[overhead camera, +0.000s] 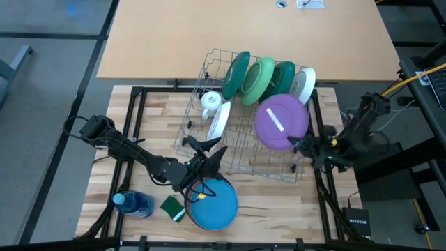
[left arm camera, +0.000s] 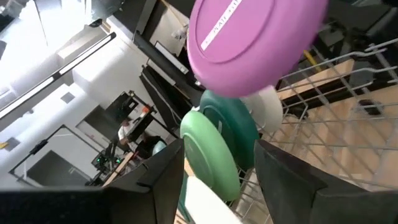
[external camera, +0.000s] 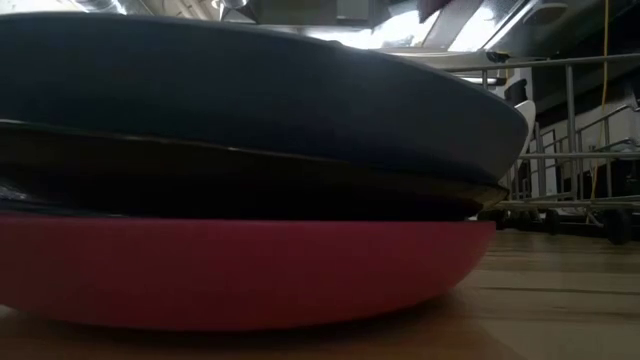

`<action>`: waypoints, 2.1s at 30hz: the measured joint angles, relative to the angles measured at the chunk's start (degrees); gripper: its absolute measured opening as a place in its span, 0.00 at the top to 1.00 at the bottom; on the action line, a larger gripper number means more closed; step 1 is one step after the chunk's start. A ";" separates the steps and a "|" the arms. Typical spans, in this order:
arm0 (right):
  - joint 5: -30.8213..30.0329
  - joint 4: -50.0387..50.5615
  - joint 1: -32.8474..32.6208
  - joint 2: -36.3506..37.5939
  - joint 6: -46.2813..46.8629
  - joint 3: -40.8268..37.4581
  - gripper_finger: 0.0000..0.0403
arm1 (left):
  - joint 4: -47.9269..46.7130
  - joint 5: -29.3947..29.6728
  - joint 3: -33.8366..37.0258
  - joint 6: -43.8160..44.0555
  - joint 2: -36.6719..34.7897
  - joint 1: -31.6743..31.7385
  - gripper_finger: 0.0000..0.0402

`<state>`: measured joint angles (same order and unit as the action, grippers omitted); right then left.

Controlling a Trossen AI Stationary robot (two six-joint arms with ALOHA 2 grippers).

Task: Sort dishes
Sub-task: Put the purple plate in the dish rack

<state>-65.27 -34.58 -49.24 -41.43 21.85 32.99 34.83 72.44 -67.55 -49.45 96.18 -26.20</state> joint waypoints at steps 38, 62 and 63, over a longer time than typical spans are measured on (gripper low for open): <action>32.00 99.20 16.18 0.20 66.10 31.32 0.94 | -0.89 -0.01 0.00 5.56 -0.07 2.63 0.55; 35.96 104.72 14.74 -5.77 75.52 31.30 0.93 | -6.02 0.00 0.02 10.54 -0.09 2.63 0.55; 35.97 104.75 14.74 -6.00 75.53 31.30 0.93 | -6.16 0.00 0.03 10.55 -0.09 2.63 0.55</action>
<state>-29.30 70.17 -34.50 -47.44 97.38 64.29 28.67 72.44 -67.52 -38.90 96.09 -23.57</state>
